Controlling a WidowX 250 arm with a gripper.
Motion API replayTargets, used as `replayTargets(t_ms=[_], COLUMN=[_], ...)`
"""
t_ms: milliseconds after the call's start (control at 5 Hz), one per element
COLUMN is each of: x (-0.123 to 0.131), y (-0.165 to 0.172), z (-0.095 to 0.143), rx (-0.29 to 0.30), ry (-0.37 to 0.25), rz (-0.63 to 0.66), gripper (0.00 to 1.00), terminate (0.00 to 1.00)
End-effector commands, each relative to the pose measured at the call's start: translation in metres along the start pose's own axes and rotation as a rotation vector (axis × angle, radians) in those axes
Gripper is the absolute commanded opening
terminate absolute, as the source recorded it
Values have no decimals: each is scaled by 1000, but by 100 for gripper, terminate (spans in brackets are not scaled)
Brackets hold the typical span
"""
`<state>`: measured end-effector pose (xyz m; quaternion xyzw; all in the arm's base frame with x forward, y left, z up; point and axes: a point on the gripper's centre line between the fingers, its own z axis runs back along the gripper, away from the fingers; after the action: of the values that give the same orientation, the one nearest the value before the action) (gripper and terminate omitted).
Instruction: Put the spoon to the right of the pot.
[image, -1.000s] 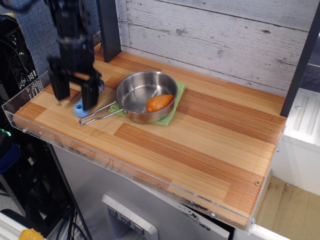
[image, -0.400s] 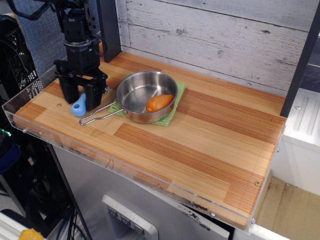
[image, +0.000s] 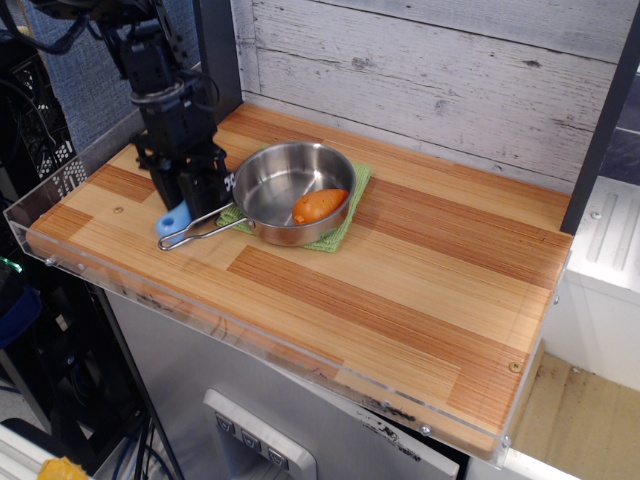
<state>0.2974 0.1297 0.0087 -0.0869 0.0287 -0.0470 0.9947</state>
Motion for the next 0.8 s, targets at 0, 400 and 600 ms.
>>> replayTargets(t_ms=[0,400,600], x=[-11,21,27], y=[-31,-137,-182], z=[83,106,66], rx=[226,254,270], ry=[-110,-71,33], rz=[104,-249,-353], gripper=[0,0,0], terminate=[0,0,0])
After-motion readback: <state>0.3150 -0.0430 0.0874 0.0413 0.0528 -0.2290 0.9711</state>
